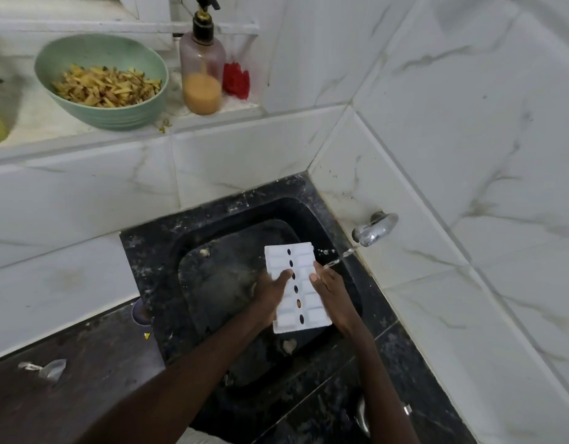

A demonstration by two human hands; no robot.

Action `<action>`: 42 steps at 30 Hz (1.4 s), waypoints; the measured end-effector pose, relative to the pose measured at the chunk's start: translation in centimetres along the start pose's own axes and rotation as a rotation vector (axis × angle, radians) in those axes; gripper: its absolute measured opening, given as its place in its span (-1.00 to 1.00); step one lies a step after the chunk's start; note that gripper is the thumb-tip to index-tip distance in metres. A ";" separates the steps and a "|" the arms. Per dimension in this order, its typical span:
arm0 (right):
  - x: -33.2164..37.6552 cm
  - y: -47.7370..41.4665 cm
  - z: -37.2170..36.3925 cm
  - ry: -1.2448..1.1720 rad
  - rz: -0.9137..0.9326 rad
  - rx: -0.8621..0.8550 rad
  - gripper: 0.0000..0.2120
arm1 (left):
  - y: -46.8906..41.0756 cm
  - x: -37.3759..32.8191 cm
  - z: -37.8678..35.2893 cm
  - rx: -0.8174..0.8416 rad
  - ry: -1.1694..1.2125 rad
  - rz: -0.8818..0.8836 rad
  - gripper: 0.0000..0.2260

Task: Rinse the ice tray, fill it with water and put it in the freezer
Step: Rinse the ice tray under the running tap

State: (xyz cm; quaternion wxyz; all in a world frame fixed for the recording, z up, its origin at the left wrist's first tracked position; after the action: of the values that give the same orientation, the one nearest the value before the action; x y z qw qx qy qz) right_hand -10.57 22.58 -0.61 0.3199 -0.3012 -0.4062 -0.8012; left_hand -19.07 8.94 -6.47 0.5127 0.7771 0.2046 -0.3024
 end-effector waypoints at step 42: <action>4.8 -4.6 0.8 0.377 0.264 -0.352 -0.71 | 1.5 -5.7 0.3 0.077 -0.364 -0.313 -0.54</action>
State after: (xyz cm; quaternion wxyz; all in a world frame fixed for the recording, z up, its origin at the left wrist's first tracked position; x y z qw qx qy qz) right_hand -16.78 24.11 1.20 0.4340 -0.2481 -0.1515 -0.8527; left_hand -22.39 8.02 -1.71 0.4580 0.6877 0.2148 -0.5208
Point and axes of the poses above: each hand's wrist, its own y-axis away from the middle knuckle, its own z-axis out of the back of the hand, x = y × z, the point moved 2 cm from there along -y, towards the middle knuckle, and after that the axes turned 2 degrees about -z, right-handed, at the moved point
